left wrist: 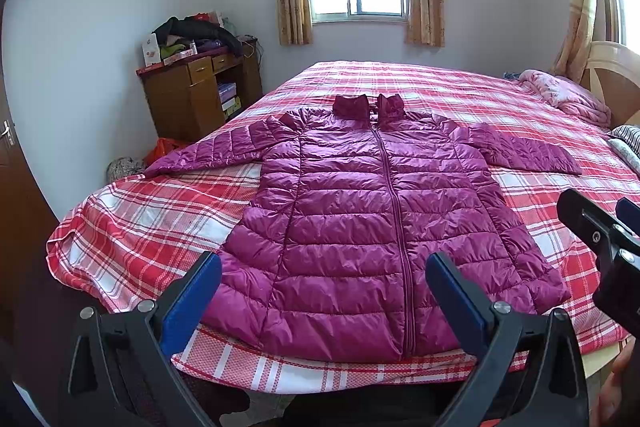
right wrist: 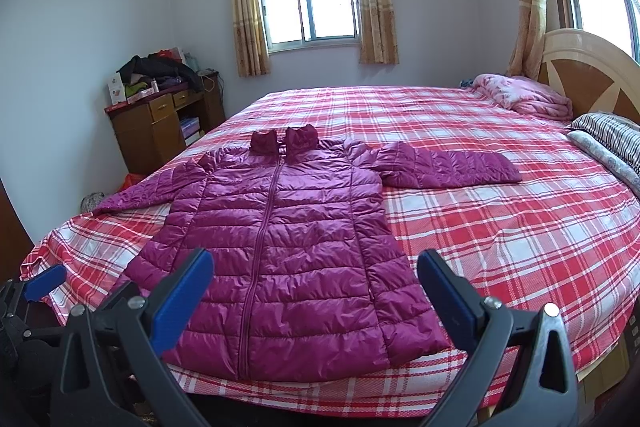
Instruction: Fold large clothes
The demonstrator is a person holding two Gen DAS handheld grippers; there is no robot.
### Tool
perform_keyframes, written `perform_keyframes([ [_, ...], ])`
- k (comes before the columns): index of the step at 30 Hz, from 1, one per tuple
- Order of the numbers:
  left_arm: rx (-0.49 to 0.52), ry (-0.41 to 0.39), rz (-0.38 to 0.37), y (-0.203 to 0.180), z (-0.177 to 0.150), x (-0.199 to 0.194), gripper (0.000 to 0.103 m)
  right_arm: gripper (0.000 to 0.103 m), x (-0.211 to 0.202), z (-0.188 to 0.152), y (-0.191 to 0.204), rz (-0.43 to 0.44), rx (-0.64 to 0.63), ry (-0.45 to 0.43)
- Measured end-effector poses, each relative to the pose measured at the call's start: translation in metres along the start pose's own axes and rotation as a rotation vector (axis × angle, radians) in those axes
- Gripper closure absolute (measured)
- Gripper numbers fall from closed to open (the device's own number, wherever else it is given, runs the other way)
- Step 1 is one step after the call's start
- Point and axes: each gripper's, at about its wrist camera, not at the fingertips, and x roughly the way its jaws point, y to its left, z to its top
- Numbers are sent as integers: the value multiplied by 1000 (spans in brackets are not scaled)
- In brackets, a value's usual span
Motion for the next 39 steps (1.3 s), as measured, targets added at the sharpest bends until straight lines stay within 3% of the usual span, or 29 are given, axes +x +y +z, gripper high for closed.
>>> perform_keyframes([
  [39,7,4,1,-2,-3,-1,1,0,0,0,0,2,3,6],
])
